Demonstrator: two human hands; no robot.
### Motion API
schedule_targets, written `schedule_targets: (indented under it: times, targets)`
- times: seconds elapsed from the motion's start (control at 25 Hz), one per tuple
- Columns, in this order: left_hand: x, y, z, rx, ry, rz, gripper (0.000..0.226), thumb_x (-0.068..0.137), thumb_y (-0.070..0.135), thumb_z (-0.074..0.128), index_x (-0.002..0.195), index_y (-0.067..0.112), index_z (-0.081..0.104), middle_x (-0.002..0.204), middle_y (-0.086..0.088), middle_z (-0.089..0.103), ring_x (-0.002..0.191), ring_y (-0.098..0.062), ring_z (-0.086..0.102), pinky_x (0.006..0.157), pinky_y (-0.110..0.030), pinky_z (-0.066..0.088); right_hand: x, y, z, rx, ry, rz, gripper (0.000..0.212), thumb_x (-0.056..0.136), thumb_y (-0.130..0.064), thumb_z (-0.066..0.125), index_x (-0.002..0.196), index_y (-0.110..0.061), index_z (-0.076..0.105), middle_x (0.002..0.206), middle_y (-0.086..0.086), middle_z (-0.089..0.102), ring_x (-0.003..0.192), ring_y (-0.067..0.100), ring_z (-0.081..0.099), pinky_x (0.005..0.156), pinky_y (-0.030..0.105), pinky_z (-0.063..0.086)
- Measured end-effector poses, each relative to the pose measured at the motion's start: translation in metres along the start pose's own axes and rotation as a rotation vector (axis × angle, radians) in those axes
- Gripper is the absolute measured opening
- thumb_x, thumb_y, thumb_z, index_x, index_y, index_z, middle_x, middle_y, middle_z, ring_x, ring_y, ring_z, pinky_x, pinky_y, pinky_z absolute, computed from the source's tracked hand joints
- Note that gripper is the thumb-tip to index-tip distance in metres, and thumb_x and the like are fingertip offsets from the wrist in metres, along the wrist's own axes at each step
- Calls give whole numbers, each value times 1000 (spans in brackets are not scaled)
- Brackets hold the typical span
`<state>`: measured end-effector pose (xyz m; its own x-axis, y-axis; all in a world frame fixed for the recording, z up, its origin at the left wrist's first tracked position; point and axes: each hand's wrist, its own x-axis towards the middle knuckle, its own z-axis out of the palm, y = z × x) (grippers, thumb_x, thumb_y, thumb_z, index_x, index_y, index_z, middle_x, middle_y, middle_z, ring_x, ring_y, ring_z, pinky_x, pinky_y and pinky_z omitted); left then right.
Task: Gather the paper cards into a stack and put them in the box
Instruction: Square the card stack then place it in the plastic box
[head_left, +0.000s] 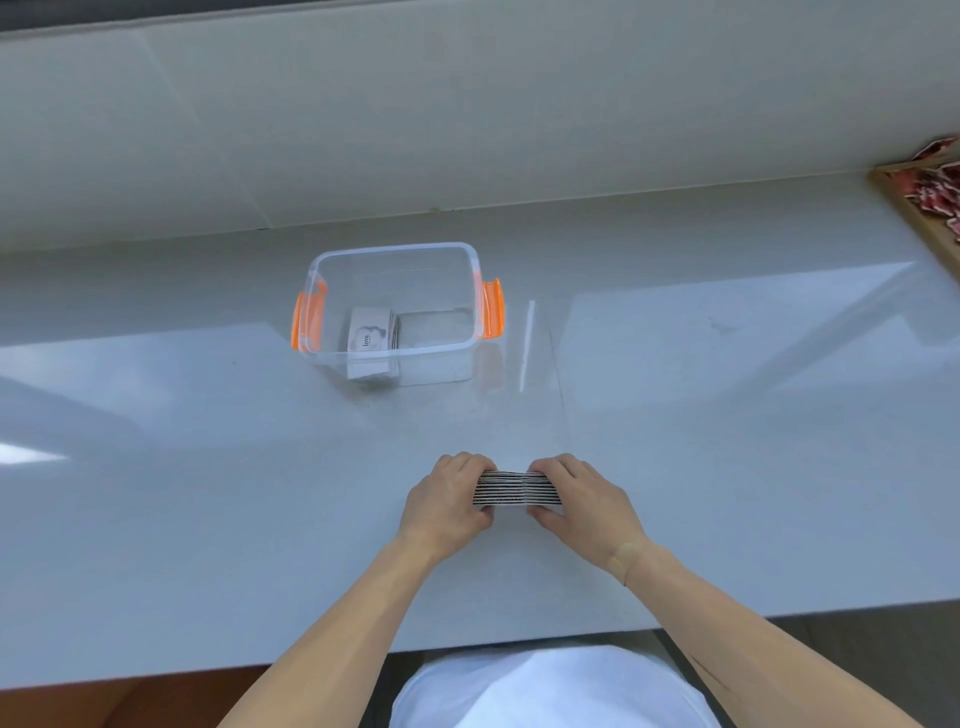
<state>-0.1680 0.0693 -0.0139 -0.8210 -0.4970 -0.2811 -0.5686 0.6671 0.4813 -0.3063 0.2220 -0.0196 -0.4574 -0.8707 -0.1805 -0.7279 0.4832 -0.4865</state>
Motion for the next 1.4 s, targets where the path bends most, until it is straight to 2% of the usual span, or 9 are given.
schedule_targets:
  times: [0.4,0.48,0.6,0.72,0.84,0.96,1.08,1.2,1.4]
  targets:
    - [3,-14,4,-34,-15,-24,35,74,28,61,106,33,51,106,16,58,102,-10,49,70,-35,50,8,-7,4,29,-74,50,32,83,-42,61,111,-37,45,106,-15,55,88,14,59,63,31,46]
    - [4,-18,-4,-286,-32,-93,35,69,25,65,102,32,53,97,13,62,95,-9,53,70,-29,51,9,-11,-3,93,-112,107,32,79,-46,61,106,-40,46,101,-16,59,84,13,60,65,31,46]
    - [1,-27,-20,-955,-74,-248,44,63,13,75,103,21,59,98,3,69,90,-11,63,74,-20,53,13,-25,-18,443,-177,288,32,68,-45,70,95,-37,54,86,-12,67,78,12,63,66,33,50]
    - [-3,-31,-30,-1410,-143,-337,49,67,7,76,112,14,61,104,-4,69,94,-18,66,84,-31,53,16,-47,-24,828,-214,416,31,65,-36,78,90,-31,62,79,-7,71,65,12,65,53,27,50]
    - [-4,-23,-31,-1598,-131,-423,37,75,8,73,108,17,60,104,-5,69,94,-21,66,86,-37,52,16,-66,-19,1027,-220,529,38,67,-34,79,101,-22,65,83,0,72,64,16,66,52,28,50]
    - [-5,-12,-30,-1620,-133,-483,34,79,10,71,111,13,59,106,-10,71,92,-22,67,87,-41,52,15,-79,-12,1182,-246,631,43,71,-35,78,108,-18,64,86,2,71,66,19,65,55,29,49]
    - [-7,-2,-32,-1554,-130,-513,36,78,12,69,113,7,60,102,-11,73,89,-24,68,76,-37,54,16,-86,-11,1239,-265,641,47,73,-39,77,111,-17,60,89,2,70,66,18,62,54,27,47]
    - [-9,3,-35,-1520,-90,-531,35,75,13,68,110,8,62,97,-10,74,85,-24,68,68,-34,55,16,-88,-15,1198,-288,608,47,75,-42,74,112,-18,58,92,0,70,67,16,60,54,26,46]
    - [-12,14,-37,-1496,-32,-510,33,73,14,69,105,10,62,96,-10,74,83,-24,68,70,-34,54,16,-83,-28,1054,-315,539,41,78,-48,68,108,-24,55,96,-6,69,68,12,60,60,26,44]
